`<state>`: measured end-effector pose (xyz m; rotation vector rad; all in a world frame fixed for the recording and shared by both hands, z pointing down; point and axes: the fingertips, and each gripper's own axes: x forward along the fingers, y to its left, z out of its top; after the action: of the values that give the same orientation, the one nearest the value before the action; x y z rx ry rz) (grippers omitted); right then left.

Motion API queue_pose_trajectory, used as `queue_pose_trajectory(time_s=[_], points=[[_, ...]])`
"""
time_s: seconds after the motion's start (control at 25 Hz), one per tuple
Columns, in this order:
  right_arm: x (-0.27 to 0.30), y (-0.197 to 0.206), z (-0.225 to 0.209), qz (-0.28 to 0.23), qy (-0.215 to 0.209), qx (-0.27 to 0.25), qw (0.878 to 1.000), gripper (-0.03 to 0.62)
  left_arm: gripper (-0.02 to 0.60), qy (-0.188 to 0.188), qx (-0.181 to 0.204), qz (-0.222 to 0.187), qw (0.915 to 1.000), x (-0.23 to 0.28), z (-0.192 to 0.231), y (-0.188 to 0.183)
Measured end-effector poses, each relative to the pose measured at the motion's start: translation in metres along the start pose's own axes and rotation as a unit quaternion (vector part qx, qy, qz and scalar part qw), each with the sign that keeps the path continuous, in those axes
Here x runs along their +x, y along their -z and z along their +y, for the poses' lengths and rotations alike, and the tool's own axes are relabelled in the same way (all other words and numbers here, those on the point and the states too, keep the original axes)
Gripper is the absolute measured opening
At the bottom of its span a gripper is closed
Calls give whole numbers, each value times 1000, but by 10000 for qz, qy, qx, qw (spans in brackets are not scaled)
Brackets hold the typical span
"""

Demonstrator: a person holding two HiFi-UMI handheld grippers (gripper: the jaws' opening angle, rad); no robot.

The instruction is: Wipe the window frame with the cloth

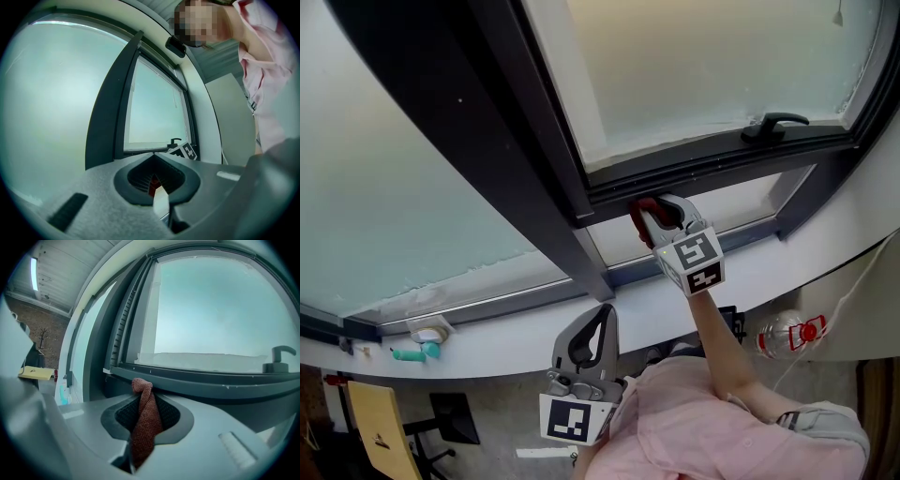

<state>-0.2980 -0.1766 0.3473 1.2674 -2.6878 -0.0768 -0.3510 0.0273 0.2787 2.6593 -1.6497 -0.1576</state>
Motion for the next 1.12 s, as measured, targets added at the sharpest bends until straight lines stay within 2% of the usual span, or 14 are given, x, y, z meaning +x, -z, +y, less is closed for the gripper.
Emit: queue_pose_trajectory(time_s=[0.28, 0.44, 0.56, 0.92, 1.12], points=[[-4, 1, -10, 31, 222, -36, 9997, 64, -3, 403, -101, 7, 9991, 11, -3, 6], [1, 2, -10, 50, 207, -83, 9997, 63, -3, 926, 55, 46, 9957, 27, -11, 12], [1, 3, -10, 69, 151, -56, 9998, 64, -3, 1166, -51, 2, 9932, 38, -19, 10], [-3, 0, -10, 63, 97, -155, 9998, 64, -3, 1538, -4, -74, 9881, 58, -30, 7], [-4, 0, -11, 14, 94, -167, 9998, 63, -3, 1539, 18, -93, 9880, 62, -31, 6]])
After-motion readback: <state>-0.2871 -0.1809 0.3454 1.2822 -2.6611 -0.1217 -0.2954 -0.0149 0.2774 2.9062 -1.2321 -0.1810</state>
